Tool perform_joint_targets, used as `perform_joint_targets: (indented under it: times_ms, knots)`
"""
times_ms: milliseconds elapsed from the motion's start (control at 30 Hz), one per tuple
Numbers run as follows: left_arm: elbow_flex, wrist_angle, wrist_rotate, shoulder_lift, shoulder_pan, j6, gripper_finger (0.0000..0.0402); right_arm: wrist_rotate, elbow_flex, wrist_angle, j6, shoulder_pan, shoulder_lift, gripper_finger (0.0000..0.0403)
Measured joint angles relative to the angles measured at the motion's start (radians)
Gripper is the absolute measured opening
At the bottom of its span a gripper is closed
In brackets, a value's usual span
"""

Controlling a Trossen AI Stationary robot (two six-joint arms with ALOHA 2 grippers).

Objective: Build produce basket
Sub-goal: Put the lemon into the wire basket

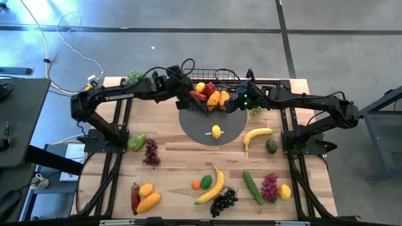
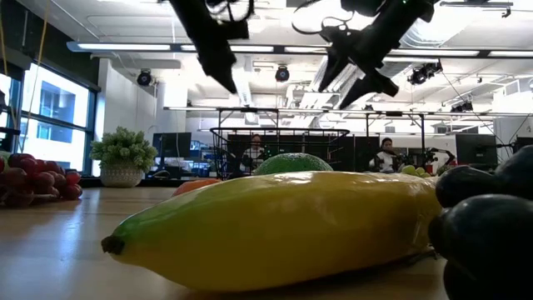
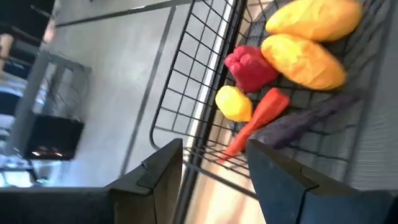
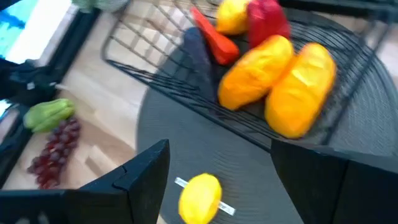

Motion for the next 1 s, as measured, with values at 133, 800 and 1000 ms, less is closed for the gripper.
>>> perform_joint_targets:
  times_ms: [133,800,1000]
  knots:
    - [0.001,-0.081,0.047,-0.065,-0.023,-0.097,0.0170,-0.011,0.000,0.062,-0.037,0.029,0.000,0.0261]
    - [-0.198,-0.266,0.312,-0.355,-0.127,-0.465,0.0170,0.094,0.000,0.172,0.239,0.260,0.048,0.0261]
    - [-0.228,-0.267,0.345,-0.367,-0.172,-0.540,0.0170,0.093,0.000,0.232,0.294,0.292,0.100,0.0261]
